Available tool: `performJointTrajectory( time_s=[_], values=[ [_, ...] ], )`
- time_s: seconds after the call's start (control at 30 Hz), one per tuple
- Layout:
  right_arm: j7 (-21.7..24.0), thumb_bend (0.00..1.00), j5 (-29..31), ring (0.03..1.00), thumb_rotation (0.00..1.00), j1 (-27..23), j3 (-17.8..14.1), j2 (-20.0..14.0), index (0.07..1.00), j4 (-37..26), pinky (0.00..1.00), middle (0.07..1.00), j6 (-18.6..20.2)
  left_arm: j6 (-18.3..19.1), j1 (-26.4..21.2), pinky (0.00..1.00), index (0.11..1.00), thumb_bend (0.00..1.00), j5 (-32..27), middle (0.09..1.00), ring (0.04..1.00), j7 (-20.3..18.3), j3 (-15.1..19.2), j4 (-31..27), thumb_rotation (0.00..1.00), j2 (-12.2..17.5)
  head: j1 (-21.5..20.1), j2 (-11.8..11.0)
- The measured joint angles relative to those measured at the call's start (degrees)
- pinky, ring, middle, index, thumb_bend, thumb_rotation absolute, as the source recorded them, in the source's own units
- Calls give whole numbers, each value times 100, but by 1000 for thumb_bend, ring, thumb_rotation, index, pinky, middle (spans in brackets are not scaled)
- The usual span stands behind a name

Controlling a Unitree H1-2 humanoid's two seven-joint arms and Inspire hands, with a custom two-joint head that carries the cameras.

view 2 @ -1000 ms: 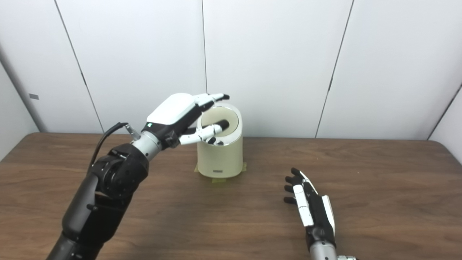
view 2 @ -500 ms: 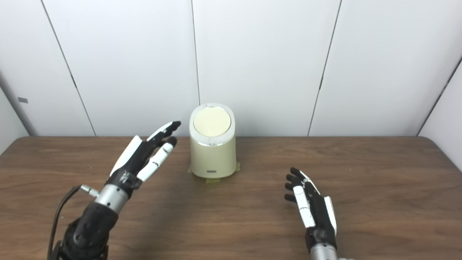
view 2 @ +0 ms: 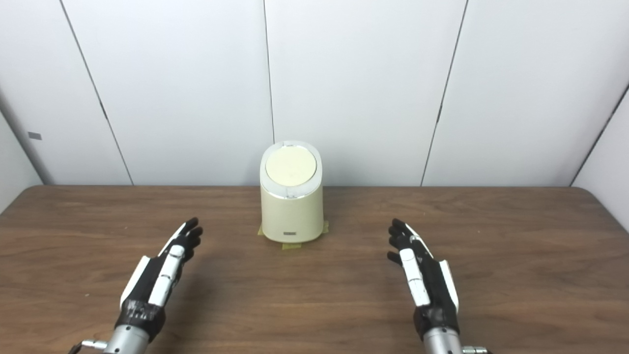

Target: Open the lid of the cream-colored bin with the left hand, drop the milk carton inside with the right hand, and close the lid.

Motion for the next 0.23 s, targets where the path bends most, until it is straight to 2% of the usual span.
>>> performJointTrajectory(
  time_s=[0.23],
  values=[
    [311, 582, 255, 986, 998, 88, 17, -287, 963, -17, 959, 980, -13, -12, 92, 1000, 1000, 394, -444, 1000, 1000, 64, 22, 66, 1000, 175, 141, 0]
  ],
)
